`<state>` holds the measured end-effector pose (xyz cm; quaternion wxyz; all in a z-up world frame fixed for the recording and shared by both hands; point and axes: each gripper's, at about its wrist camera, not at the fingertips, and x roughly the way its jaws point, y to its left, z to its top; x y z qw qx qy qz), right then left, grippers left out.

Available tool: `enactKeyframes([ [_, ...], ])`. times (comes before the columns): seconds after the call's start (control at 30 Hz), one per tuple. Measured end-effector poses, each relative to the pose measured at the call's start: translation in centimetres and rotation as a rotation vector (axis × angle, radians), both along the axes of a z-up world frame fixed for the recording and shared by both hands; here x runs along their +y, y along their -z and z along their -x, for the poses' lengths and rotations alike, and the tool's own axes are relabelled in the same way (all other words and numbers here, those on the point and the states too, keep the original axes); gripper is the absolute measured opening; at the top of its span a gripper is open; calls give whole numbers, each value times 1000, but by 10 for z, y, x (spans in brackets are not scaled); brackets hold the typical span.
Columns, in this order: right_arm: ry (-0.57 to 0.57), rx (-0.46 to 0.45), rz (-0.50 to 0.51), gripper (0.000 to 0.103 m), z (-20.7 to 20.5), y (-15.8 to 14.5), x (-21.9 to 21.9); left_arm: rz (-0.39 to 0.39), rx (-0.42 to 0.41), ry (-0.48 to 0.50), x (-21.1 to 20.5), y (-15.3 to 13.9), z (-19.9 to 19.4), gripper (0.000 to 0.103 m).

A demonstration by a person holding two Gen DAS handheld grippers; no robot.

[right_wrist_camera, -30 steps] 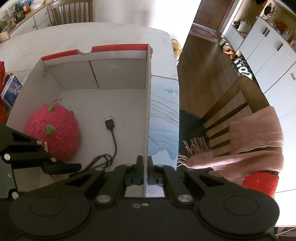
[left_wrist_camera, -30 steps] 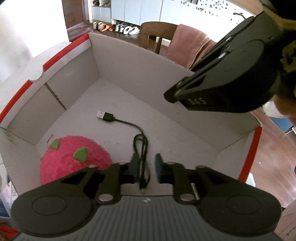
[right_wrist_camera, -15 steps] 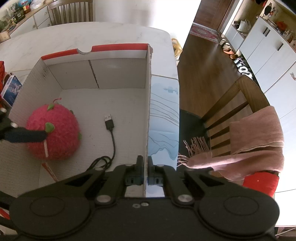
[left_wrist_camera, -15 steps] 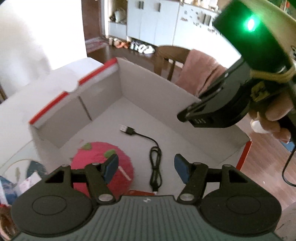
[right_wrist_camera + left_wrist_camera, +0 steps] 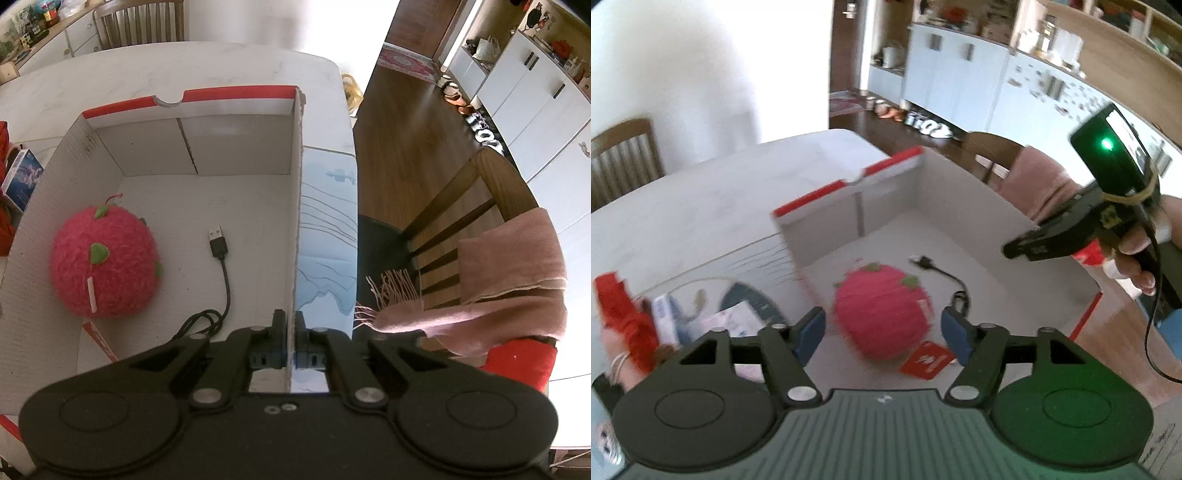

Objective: Organize objects
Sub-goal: 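Return the left gripper to the pile above the brown bead bracelet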

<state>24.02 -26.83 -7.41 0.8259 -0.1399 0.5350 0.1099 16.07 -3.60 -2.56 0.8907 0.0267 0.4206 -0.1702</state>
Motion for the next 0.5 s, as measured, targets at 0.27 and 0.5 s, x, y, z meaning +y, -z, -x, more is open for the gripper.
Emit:
enactKeyframes([
  [0.27,12,4,0,1,2,-2,0,11,13,-178,62,8,15,84],
  [0.5,23,8,1,1,3,-3,0,-15,28,-301,104,26,16,96],
])
